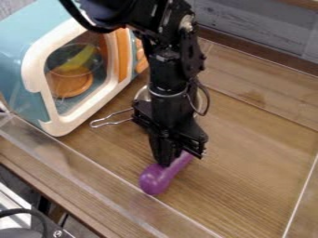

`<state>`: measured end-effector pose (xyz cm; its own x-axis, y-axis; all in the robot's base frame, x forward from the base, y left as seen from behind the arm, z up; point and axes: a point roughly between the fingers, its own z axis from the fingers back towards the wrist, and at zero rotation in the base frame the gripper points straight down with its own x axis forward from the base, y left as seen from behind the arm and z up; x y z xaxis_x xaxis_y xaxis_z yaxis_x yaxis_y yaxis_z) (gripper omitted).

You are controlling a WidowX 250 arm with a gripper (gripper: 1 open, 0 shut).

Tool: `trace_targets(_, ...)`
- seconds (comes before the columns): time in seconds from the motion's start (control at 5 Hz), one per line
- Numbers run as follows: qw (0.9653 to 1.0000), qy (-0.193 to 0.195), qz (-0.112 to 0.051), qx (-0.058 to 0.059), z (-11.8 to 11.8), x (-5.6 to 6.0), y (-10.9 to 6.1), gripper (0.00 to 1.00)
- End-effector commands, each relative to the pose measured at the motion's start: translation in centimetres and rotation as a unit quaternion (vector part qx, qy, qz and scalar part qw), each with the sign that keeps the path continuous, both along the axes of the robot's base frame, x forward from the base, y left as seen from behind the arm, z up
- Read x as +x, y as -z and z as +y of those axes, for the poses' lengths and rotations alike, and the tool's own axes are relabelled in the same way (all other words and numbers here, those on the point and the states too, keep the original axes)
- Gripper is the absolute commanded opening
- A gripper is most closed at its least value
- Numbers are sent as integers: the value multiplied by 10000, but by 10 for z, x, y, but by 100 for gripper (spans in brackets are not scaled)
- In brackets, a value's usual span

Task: Put the eggplant in the silver pot

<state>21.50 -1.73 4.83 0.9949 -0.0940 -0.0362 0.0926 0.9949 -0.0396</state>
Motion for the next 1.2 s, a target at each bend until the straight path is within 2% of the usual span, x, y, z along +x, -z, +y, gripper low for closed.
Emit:
trace_targets(0.0, 9999, -24, -124, 16, 4, 5, -10, 0)
trace_targets(0.4, 9999, -21, -150, 49, 6, 6, -25, 0)
trace_targets(0.6, 9997, -34, -216, 55, 7, 8, -30, 0)
trace_targets(0.8, 9997, -26, -231, 48, 8, 9, -29, 100)
trace_targets(1.0, 9997, -6, -236, 40, 8, 10, -26, 100)
